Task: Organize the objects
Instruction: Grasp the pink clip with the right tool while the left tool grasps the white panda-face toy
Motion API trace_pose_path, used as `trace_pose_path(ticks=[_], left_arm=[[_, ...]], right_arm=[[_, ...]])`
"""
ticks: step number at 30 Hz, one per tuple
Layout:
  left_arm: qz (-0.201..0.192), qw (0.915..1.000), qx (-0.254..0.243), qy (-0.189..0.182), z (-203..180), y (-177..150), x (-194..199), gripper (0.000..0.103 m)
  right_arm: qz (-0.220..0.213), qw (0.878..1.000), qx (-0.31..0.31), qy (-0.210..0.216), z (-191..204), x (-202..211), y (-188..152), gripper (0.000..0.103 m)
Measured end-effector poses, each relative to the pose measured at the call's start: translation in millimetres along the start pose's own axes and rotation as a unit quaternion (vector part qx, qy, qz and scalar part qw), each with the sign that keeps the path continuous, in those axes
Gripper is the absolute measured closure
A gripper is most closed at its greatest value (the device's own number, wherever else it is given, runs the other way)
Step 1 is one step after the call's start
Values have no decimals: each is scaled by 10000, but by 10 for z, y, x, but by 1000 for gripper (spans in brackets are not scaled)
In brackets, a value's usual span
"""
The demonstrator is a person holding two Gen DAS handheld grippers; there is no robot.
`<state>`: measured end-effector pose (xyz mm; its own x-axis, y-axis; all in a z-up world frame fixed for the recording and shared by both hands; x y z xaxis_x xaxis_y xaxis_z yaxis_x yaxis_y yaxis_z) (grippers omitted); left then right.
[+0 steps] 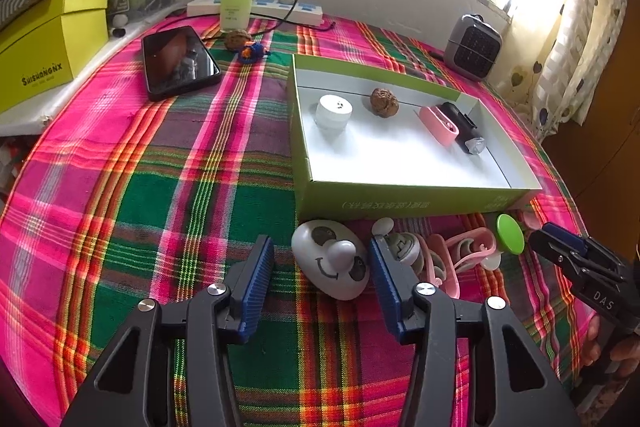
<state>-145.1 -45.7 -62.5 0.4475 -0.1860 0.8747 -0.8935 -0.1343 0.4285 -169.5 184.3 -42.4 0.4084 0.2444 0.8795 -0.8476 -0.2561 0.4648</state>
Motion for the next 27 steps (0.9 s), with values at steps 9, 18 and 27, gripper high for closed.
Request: trace_pose_path(ticks=[9,18,27], left_arm=[[-6,9999,136,-51,70,11,8,66],[-13,9999,148,-65,86,18,6,66],[-10,9999,140,-52,83,18,4,66]], right_arm=[[103,9997,208,76,76,-48,-1,58],[96,9986,465,240,220,39,-91,58],[201,9989,433,-31,68,-101,-13,58]])
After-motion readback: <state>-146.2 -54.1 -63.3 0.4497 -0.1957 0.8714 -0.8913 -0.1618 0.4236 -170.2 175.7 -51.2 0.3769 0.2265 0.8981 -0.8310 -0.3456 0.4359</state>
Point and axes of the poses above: each gripper's, at about its wrist camera, not at the fingertips, and x roughly against the way its jaws point, z to its left, y to its top, the point moved 9 cm from there along -x, roughly the way its jaws point, and after that the axes turned 13 degrees about z, right-handed, at the moved point
